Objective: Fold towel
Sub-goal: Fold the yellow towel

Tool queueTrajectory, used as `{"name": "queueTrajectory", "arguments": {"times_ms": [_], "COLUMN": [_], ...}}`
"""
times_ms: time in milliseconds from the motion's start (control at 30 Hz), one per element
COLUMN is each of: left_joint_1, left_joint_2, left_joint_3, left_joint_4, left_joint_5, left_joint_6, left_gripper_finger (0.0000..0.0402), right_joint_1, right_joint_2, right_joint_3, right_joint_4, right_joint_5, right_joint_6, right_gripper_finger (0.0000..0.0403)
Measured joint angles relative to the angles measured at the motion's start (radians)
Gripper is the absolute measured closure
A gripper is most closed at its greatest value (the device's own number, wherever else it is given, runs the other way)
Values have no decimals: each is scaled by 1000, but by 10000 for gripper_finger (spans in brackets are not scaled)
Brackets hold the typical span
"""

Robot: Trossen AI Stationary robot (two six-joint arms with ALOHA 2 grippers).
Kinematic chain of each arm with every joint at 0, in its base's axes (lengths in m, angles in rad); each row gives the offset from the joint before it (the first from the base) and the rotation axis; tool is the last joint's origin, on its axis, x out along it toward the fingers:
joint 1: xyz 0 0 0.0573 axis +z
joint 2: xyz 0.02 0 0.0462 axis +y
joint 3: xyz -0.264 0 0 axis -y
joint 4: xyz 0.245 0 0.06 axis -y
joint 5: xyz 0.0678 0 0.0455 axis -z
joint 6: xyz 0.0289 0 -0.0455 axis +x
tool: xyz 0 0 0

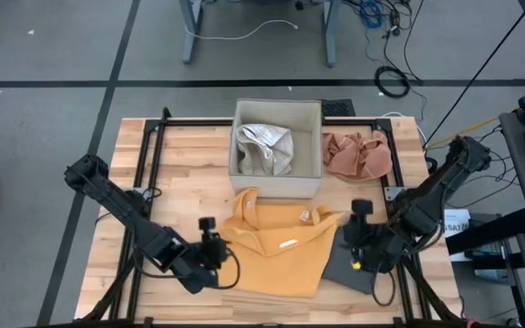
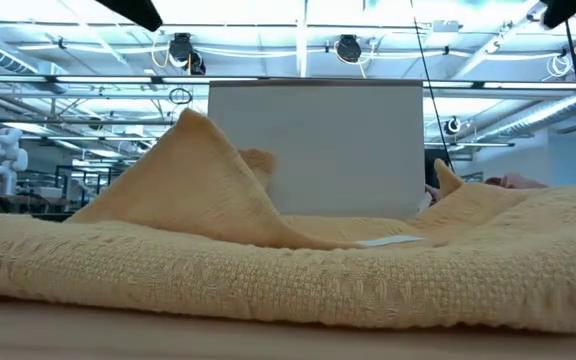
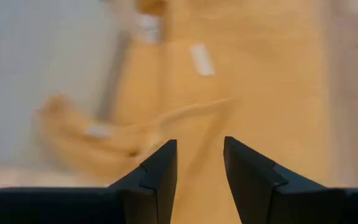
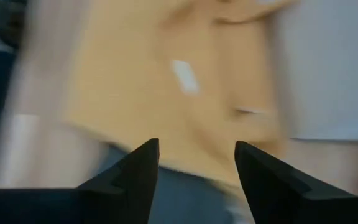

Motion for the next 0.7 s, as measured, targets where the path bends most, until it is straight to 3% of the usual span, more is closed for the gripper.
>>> {"name": "queueTrajectory", "arguments": {"times_ms": [233, 533, 700], "left_joint_1": [23, 107, 134], "left_joint_2": [141, 327, 379], "left_joint_3": [0, 0, 0], "left_joint_4": [146, 224, 255], "left_joint_5": [128, 238, 275], "left_joint_6": [135, 158, 157], "left_gripper_finger": [264, 264, 264], "right_joint_1": [70, 114, 114], "right_joint_2": [2, 33, 119], "right_joint_3": [-178, -460, -504], "right_joint_4": [392, 810, 884], "right_joint_5": [-163, -170, -171], "right_joint_6": [11, 114, 130], "right_gripper_finger": [221, 238, 239]}}
